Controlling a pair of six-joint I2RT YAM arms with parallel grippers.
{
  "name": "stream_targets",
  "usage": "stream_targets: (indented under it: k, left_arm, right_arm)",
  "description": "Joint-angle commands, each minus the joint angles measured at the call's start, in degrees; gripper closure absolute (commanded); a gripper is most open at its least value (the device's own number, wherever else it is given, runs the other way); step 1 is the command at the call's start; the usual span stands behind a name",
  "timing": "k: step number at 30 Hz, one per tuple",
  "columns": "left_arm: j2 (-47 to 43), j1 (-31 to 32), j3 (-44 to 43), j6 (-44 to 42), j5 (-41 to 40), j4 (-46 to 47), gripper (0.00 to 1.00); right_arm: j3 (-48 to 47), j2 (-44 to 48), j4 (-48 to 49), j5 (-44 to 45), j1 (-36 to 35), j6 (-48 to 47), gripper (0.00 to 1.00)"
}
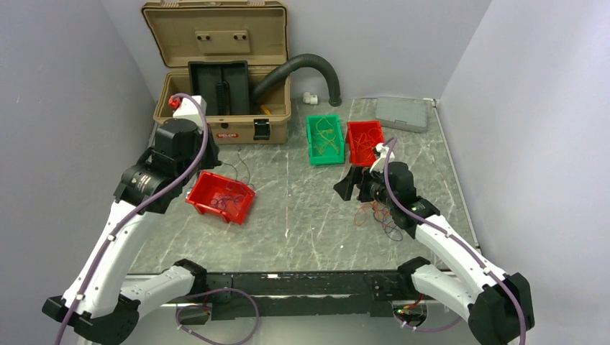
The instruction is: Untangle the cables
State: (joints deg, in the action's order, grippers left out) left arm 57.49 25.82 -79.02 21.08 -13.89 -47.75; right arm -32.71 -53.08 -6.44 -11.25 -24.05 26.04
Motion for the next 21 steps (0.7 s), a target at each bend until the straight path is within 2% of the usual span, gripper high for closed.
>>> stream_targets:
  k: [1, 5, 14, 21]
  left_arm:
    - [-1.41, -1.9, 0.62, 5.12, -9.94, -5.02, 1.0]
    - [-1.04, -3.38, 2.86, 7.59, -11.88, -5.81, 1.0]
    - [6.78, -10.26, 5.83, 14.58, -15.36, -6.13, 1.0]
    - [9.76, -12.17, 6.81, 17.76, -14.06, -4.91, 1.0]
  right_arm:
    - [-3.16, 1.2, 1.29, -0.03, -0.2, -1.35, 0.05]
    - [-3.25, 1.18, 1.31, 0.18, -0.2, -1.26, 0.05]
    - [-5.6, 1.67, -1.09, 0.78, -0.2, -1.92, 0.05]
    - [-4.24, 3.32, -1.76, 1.16, -0.2, -1.71, 0.05]
